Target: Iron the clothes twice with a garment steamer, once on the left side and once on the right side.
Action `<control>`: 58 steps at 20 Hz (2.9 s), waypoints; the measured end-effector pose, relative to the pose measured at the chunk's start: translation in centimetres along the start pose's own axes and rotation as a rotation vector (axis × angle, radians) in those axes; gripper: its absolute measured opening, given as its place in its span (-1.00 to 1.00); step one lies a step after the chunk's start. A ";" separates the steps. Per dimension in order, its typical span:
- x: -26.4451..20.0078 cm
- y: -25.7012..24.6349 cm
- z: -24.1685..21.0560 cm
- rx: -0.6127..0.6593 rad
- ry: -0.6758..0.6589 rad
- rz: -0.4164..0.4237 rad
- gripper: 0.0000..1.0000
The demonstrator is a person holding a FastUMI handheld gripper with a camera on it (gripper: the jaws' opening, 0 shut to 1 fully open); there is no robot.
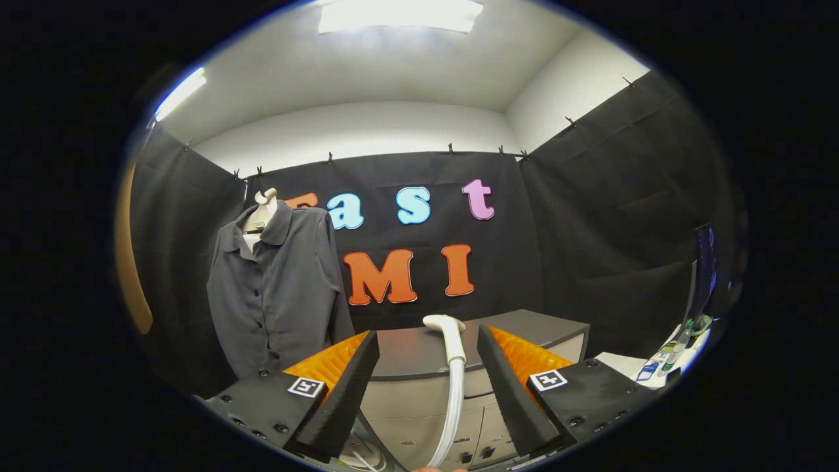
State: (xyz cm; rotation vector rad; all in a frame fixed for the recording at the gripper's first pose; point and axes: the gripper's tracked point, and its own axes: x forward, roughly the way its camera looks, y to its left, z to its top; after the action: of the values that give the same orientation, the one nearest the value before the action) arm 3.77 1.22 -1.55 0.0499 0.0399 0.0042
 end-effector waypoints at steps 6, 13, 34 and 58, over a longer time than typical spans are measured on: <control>-0.4 0.3 1.3 0.011 -0.040 0.024 0.96; 0.2 0.9 0.9 0.039 -0.025 0.074 0.95; 21.5 -3.1 -3.2 0.003 0.267 0.063 0.96; 32.9 -6.9 -21.6 -0.064 0.765 0.081 0.46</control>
State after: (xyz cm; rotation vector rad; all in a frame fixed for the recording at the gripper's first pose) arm 35.84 -4.38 -24.78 -0.0170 0.8020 0.1059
